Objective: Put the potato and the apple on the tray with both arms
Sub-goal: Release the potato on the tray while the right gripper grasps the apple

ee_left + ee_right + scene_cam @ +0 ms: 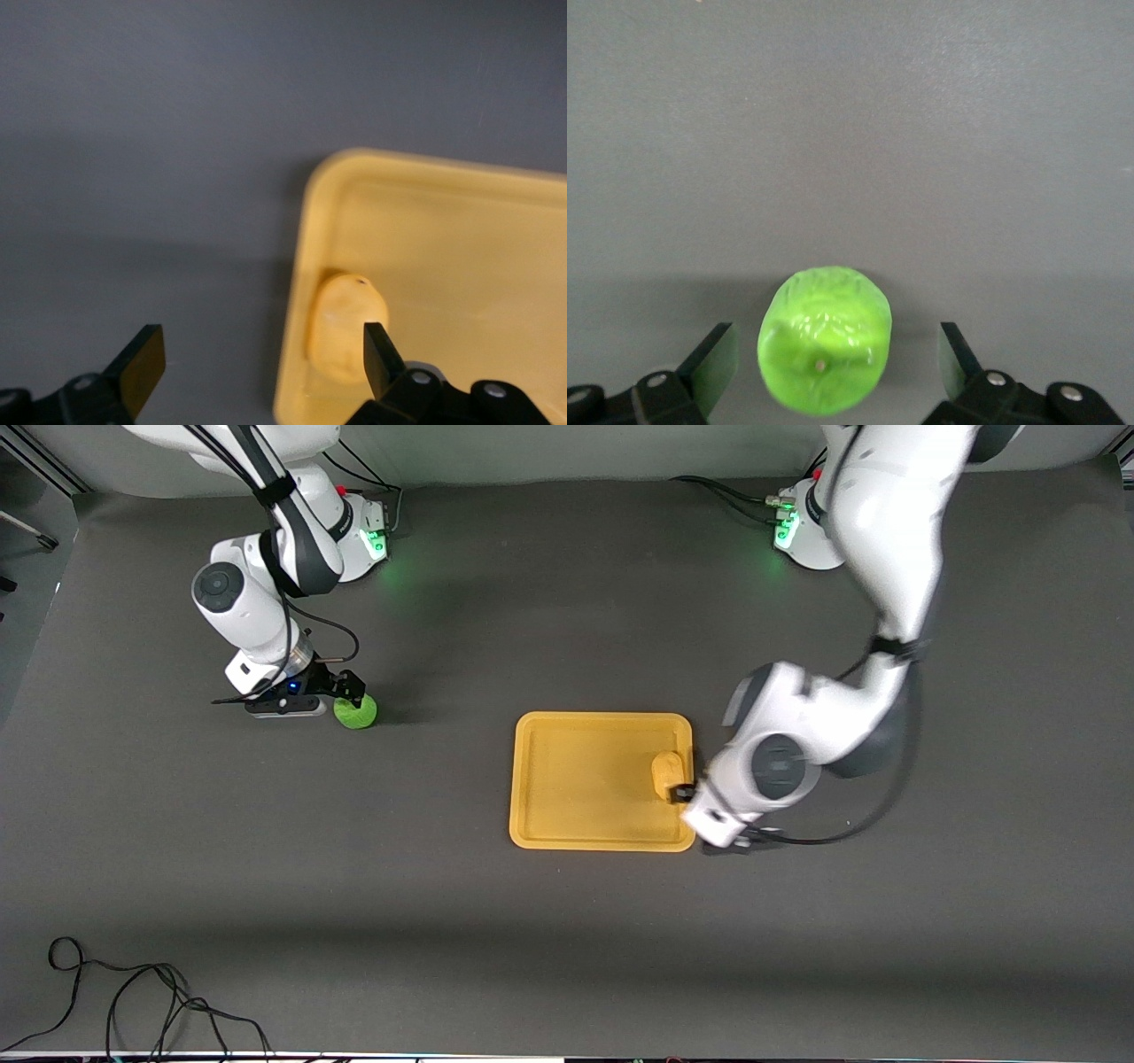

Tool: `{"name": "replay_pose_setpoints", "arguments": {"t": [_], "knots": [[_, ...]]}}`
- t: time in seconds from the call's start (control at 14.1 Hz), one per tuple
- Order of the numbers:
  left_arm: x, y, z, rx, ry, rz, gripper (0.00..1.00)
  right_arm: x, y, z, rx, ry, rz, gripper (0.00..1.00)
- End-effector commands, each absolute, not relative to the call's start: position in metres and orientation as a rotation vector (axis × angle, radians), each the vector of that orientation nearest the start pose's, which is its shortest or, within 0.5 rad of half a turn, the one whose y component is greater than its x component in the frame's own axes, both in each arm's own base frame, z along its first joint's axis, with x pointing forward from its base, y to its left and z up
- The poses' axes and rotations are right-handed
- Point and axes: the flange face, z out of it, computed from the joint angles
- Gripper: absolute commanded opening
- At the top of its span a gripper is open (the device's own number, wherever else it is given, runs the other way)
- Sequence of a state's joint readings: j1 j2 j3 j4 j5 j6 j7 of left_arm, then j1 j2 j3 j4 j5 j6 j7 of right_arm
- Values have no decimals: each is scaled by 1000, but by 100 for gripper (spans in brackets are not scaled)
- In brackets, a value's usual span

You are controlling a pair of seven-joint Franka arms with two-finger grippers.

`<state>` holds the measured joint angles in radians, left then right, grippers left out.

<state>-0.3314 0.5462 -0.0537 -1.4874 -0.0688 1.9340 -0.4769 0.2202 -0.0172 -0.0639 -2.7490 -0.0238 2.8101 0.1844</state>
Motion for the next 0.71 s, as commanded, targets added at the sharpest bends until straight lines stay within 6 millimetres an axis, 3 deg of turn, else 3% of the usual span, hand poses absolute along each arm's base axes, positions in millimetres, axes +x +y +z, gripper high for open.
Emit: {"name": "replay_pose_setpoints", "arguments": {"t": [0.0, 0.14, 0.28, 0.35, 0.43, 0.64], "knots": [[629, -197, 453, -3184, -101, 122, 100, 396, 64, 199, -3130, 53, -164, 100], [624, -146, 496, -3190, 13, 95, 100, 395, 67, 187, -3128, 54, -181, 100], [605, -110, 522, -3179, 88, 125, 99, 394, 67, 178, -3127, 50, -194, 94], [590, -104, 519, -3144, 107, 126, 99, 393, 67, 178, -3127, 48, -189, 75], [581, -99, 517, -3094, 123, 72, 99, 394, 68, 181, -3128, 46, -187, 63], [576, -92, 528, -3084, 148, -4, 99, 398, 69, 192, -3129, 45, -174, 56]]}}
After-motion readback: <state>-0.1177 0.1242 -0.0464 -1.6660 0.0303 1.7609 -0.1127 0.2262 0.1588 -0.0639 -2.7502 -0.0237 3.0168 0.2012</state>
